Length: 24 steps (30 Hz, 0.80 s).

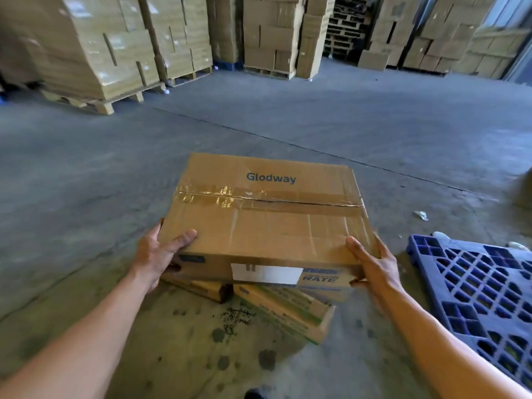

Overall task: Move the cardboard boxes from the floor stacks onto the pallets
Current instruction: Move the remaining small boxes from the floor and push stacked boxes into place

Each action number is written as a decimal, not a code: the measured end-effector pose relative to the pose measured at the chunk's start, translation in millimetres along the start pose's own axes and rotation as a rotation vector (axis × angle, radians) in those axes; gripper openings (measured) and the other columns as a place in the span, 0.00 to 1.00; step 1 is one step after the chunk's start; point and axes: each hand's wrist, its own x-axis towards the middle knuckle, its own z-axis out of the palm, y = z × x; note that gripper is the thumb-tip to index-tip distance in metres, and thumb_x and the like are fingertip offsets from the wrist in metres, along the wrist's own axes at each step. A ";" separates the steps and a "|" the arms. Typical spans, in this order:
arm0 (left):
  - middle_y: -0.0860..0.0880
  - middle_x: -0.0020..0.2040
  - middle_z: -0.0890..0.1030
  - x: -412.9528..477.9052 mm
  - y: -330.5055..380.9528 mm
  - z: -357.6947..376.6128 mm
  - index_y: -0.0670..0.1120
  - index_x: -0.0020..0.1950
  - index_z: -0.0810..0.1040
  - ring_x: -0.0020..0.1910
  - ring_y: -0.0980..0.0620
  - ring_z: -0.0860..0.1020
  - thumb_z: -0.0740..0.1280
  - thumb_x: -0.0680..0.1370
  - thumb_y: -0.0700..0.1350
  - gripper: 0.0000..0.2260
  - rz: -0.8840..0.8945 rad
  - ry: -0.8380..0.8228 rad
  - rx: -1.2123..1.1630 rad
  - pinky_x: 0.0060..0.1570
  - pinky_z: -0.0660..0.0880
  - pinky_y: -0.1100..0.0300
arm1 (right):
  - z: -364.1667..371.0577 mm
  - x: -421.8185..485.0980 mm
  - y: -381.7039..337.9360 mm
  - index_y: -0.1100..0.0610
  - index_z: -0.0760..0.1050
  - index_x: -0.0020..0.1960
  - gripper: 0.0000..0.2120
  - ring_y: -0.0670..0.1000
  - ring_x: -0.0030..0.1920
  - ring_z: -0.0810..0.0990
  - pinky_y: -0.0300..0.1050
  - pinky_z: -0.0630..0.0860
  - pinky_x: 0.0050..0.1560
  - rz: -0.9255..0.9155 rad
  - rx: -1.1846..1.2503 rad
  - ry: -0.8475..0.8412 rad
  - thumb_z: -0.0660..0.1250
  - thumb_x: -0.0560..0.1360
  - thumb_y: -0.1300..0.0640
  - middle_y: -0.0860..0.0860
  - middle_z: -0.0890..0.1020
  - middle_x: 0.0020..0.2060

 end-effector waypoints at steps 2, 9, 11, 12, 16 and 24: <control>0.47 0.57 0.83 -55.5 7.8 -31.5 0.49 0.72 0.71 0.55 0.42 0.82 0.82 0.52 0.65 0.52 0.006 0.057 -0.036 0.57 0.77 0.36 | 0.1 -40.3 -9.5 0.43 0.67 0.74 0.33 0.52 0.43 0.85 0.57 0.85 0.39 -0.039 -0.016 -0.047 0.75 0.72 0.43 0.48 0.82 0.52; 0.46 0.56 0.82 -211.5 17.3 -129.7 0.51 0.70 0.70 0.53 0.41 0.82 0.83 0.54 0.61 0.48 0.027 0.231 -0.085 0.44 0.82 0.42 | 8.5 -150.6 -29.9 0.45 0.65 0.76 0.39 0.53 0.47 0.82 0.55 0.84 0.39 -0.152 -0.060 -0.231 0.75 0.70 0.38 0.48 0.78 0.53; 0.45 0.59 0.82 -254.7 14.4 -156.2 0.48 0.76 0.66 0.55 0.42 0.82 0.83 0.54 0.62 0.55 0.028 0.312 -0.083 0.49 0.81 0.40 | 15.3 -175.8 -33.7 0.45 0.65 0.76 0.39 0.55 0.52 0.80 0.59 0.83 0.49 -0.175 -0.044 -0.315 0.75 0.69 0.38 0.48 0.77 0.55; 0.45 0.59 0.82 -276.1 13.1 -165.8 0.48 0.75 0.67 0.54 0.42 0.82 0.83 0.54 0.62 0.54 0.034 0.357 -0.079 0.45 0.82 0.42 | 18.9 -188.8 -37.4 0.46 0.64 0.77 0.40 0.55 0.54 0.79 0.60 0.82 0.54 -0.191 -0.036 -0.347 0.75 0.70 0.39 0.48 0.77 0.56; 0.46 0.58 0.81 -356.4 7.2 -188.8 0.48 0.73 0.70 0.52 0.44 0.82 0.79 0.62 0.57 0.43 0.038 0.501 -0.088 0.42 0.83 0.44 | 35.1 -226.8 -42.2 0.44 0.62 0.78 0.43 0.57 0.56 0.79 0.60 0.82 0.53 -0.216 -0.072 -0.457 0.76 0.68 0.38 0.53 0.76 0.66; 0.53 0.60 0.77 -501.6 -32.4 -167.3 0.53 0.75 0.68 0.60 0.45 0.77 0.79 0.65 0.56 0.40 0.031 0.772 -0.131 0.49 0.81 0.37 | 14.0 -274.6 -19.7 0.23 0.64 0.67 0.36 0.60 0.61 0.79 0.57 0.78 0.59 -0.322 -0.179 -0.717 0.75 0.62 0.27 0.51 0.74 0.70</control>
